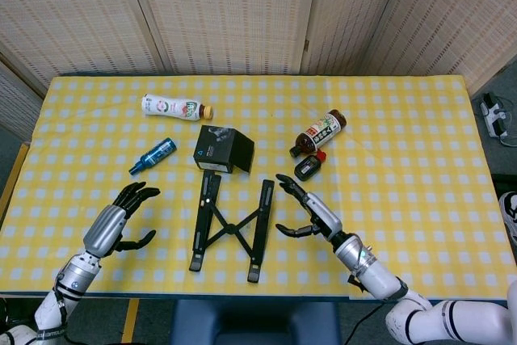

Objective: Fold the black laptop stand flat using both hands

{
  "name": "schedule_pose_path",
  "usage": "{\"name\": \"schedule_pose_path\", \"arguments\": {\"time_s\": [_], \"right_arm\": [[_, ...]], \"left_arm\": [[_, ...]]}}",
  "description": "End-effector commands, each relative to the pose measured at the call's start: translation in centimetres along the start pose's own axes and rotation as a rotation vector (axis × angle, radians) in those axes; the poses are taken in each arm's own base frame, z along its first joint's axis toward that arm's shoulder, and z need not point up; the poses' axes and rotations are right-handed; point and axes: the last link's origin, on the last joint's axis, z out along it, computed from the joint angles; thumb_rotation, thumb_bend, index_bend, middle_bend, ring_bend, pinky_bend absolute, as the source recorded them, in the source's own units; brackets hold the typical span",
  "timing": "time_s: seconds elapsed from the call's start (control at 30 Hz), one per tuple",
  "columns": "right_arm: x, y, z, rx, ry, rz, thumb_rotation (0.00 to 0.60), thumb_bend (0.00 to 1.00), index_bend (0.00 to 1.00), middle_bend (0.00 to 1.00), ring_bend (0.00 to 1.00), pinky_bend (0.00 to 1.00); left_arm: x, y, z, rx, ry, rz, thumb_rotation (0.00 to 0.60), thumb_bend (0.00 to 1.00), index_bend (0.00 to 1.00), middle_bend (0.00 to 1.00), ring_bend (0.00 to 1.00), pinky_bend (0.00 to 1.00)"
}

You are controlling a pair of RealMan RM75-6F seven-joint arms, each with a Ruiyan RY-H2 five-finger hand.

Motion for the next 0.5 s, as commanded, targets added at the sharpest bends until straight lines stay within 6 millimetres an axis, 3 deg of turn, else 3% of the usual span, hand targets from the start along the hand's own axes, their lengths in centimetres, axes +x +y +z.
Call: {"name": "schedule_pose_path", "arguments": {"time_s": [0.03, 0.23, 0.4, 0.5], "right_arm": [[2.6, -1.7, -2.4, 0.129, 0.168, -0.1, 0.6, 0.34, 0.0, 0.0, 0.0, 0.0], [2.7, -3.1, -4.2, 0.199, 0.14, -0.354, 0.6, 0.34, 0.0, 0.01, 0.03, 0.0], [1.0, -3.6, -5.0, 0.248, 0.009, -0.798, 0.6, 0.34, 0.03, 0.19, 0.2, 0.03], [0.1, -3.1, -4.7, 0.247, -0.029, -0.949, 0.6, 0.34, 0.14, 0.29, 0.33, 0.15]], "left_arm": [[0.7, -0.4, 0.6, 0.002, 0.004, 0.036, 0.6, 0.38, 0.18, 0.18, 0.05, 0.0], [0.9, -0.8, 2.3, -0.007, -0.029, 0.123, 0.6, 0.38, 0.18, 0.18, 0.06, 0.0], [-0.8, -1.1, 6.3, -0.068, -0.123, 0.333, 0.6, 0.37, 0.17, 0.16, 0.06, 0.0], [-1.8, -0.8, 8.0, -0.101, -0.132, 0.422, 0.6, 0.33, 0.12, 0.13, 0.05, 0.0]]}}
